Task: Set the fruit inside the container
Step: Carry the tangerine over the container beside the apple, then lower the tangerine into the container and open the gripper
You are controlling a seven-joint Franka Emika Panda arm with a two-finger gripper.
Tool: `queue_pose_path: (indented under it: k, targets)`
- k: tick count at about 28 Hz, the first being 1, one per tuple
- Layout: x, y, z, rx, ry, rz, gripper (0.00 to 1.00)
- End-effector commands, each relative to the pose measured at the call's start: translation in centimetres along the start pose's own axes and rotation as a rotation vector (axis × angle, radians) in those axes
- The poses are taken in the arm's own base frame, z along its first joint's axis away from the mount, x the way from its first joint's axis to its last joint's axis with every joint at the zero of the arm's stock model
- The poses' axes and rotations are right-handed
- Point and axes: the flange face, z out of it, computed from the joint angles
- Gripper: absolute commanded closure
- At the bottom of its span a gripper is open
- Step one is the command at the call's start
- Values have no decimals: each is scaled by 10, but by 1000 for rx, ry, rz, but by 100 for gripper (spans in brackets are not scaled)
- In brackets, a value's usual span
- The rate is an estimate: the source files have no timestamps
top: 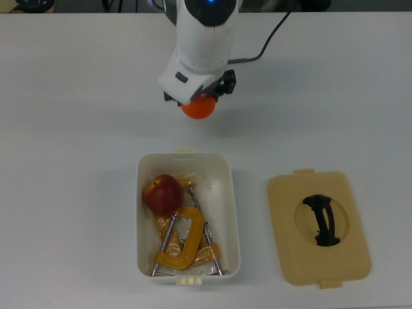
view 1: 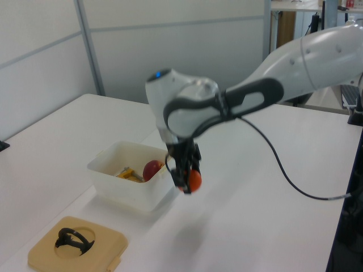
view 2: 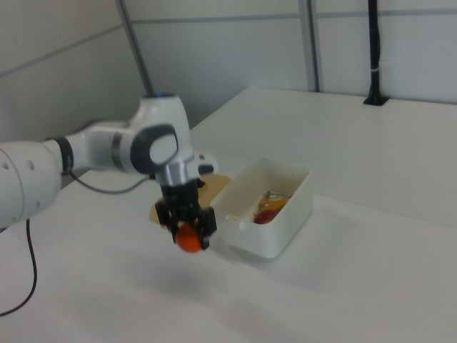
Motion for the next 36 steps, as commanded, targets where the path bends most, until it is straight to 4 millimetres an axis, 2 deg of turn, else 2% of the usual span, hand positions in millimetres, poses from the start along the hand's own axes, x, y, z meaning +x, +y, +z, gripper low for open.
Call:
queue_pose_path:
  k: [1,4,7,9,15,19,21,22,24,32,35,36]
  targets:
    - [3,13,-60,1,88,37,70]
    - [12,19,-79,-10,193,53,70]
    - [25,22,-81,-21,287,63,70]
    - [44,23,-68,-39,353,83,70]
    - [75,25,-32,-66,434,159,66]
    - [82,26,-24,-63,463,196,65]
    - [82,27,-24,-60,468,206,58]
    - [82,30,-26,-60,470,211,45]
    - [82,31,-24,-58,467,216,0]
    - [75,46,-31,-63,452,250,0]
    - [65,48,-39,-72,408,260,0]
    - [54,48,-47,-78,368,268,0]
